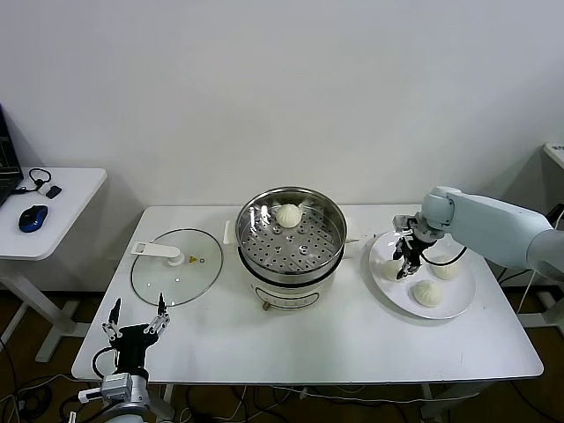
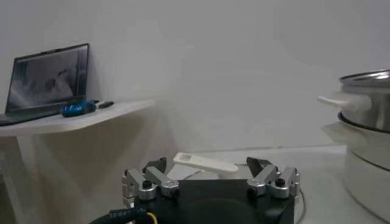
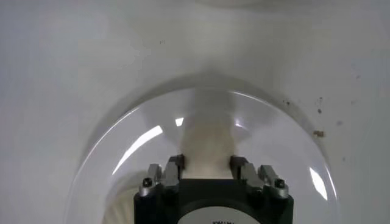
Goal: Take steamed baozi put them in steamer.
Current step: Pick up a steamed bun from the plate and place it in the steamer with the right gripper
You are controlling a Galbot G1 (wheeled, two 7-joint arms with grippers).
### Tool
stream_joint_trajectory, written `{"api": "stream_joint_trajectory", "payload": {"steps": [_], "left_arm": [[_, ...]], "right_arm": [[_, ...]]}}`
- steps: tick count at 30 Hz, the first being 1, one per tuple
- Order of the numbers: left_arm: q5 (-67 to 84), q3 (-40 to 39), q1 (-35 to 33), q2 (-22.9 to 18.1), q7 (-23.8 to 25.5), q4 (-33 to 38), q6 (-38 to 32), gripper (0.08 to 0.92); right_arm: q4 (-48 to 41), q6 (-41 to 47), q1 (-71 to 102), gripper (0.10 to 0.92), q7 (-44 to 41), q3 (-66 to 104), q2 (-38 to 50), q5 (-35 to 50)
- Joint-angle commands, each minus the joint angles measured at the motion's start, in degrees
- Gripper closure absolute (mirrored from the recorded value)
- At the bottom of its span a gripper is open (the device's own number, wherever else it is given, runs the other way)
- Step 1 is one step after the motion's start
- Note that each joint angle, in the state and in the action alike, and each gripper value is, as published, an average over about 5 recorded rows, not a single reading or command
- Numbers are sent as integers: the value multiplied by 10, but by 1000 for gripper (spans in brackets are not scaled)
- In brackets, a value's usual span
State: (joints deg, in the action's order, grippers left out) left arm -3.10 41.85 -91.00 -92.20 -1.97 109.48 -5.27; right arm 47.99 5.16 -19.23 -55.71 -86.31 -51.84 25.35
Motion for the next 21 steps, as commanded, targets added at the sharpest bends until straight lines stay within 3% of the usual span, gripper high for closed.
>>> {"api": "stream_joint_trajectory", "payload": {"steps": [1,11,21], "left_arm": [[0,1,0,-22,0,2,1,177],[-4,-5,0,-24,1,11,4,177],[-11,-17,0,-27,1,17,6,177]], "right_arm": [[23,-4,-33,539,-2,-15,6,0],[129,-34,-243,526,-28,-142,11,56],[218,-57,-347,511,-33,-144,-24,84]]}}
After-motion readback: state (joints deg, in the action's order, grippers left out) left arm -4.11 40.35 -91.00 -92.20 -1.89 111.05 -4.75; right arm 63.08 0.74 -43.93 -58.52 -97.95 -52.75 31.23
